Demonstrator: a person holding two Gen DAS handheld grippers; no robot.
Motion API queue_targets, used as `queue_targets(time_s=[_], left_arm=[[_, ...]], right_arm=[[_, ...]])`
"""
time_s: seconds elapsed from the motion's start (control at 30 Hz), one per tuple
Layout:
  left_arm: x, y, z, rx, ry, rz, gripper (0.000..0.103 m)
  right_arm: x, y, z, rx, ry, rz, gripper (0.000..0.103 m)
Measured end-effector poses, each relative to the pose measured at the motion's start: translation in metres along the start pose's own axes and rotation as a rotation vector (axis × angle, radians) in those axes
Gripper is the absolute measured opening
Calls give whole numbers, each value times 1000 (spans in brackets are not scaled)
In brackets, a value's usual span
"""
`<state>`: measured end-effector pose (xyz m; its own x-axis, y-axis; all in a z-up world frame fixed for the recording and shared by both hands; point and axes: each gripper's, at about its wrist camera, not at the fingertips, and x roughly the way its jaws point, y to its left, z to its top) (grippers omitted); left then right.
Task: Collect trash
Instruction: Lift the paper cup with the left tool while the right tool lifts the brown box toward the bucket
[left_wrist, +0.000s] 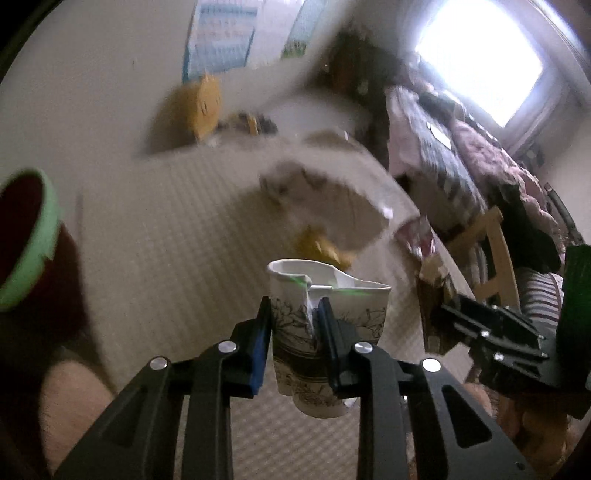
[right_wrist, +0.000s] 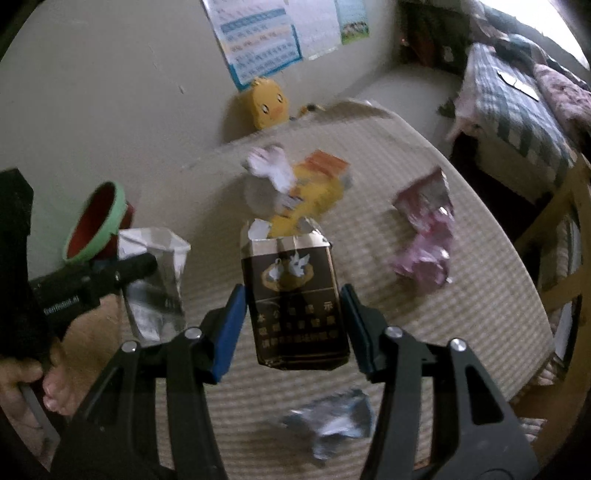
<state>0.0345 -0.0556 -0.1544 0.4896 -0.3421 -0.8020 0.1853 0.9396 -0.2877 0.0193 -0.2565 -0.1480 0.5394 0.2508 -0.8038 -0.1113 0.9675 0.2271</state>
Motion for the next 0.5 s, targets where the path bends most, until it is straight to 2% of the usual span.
queue_targets(time_s=[0.3, 0.5], left_arm=[[-81, 2, 37, 122, -252, 153, 23], [-125, 10, 57, 125, -365, 209, 23]], right_arm=[[-40, 45, 38, -44, -162, 23, 51], [-68, 69, 62, -77, -257, 58, 51]])
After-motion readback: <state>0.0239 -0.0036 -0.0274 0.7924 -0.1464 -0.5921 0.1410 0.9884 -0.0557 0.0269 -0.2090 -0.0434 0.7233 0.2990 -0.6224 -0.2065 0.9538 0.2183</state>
